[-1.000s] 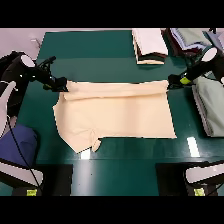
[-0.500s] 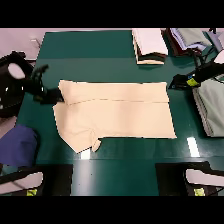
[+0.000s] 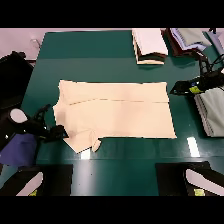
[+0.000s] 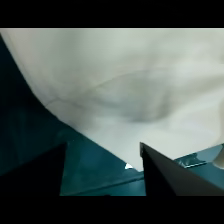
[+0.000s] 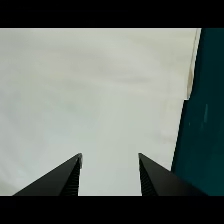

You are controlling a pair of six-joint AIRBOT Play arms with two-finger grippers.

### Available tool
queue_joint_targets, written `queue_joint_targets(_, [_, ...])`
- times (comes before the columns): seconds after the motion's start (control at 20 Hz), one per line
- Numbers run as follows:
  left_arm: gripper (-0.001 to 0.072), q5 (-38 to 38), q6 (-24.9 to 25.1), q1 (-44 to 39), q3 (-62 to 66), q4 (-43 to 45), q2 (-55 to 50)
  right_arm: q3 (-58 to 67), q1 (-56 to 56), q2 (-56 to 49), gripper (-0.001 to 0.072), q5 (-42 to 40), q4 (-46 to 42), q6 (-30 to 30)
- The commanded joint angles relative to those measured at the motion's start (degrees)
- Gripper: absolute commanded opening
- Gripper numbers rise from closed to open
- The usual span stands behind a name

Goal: Fold the shirts.

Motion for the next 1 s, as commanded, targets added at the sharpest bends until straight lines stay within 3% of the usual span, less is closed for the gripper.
queue_joint_targets(0.0, [0.0538,6.5,0.6,-1.6,-5.4,-7.2,1.8,-0.9,0.1,0.8,0.0410,-0.2,0.1,0.0])
queue_joint_targets(0.25, [0.0536,12.1,-0.7,-8.0,-6.0,-7.8,1.8,-0.9,0.1,0.9,0.0410,1.1,0.0,0.0])
queue_joint_targets(0.3, [0.0503,11.4,-0.7,-8.0,-5.5,-7.6,1.8,-0.9,-0.1,0.9,0.0410,1.9,-0.1,0.0])
queue_joint_targets(0.35, [0.0276,10.3,-0.6,-8.0,-4.5,-7.4,1.8,-0.9,-0.8,0.9,0.0409,3.1,-0.1,-0.7])
queue_joint_targets(0.4, [0.0110,9.0,-0.6,-8.0,-3.1,-7.3,1.8,-1.0,-1.8,0.9,0.0409,4.7,-0.2,-1.3])
queue_joint_targets(0.45, [0.0023,8.2,-0.6,-8.0,-1.6,-6.6,1.8,-1.1,-3.2,0.8,0.0409,6.4,-0.4,-1.6])
queue_joint_targets(0.7, [0.0025,5.6,-0.6,-8.0,6.2,-4.0,1.8,-14.8,-15.2,5.5,0.0412,9.0,-0.6,-4.3])
queue_joint_targets(0.75, [0.0025,5.6,-0.5,-8.0,6.7,-4.0,1.8,-19.1,-18.0,6.4,0.0427,9.0,-0.6,-5.2])
queue_joint_targets(0.8, [0.0025,5.8,-0.3,-8.0,6.8,-4.1,1.8,-23.6,-21.1,6.9,0.0550,9.0,-0.5,-6.1])
queue_joint_targets(0.95, [0.0026,6.2,-0.2,-8.0,6.8,-4.0,1.8,-32.9,-26.8,5.6,0.0556,8.6,0.5,-7.5])
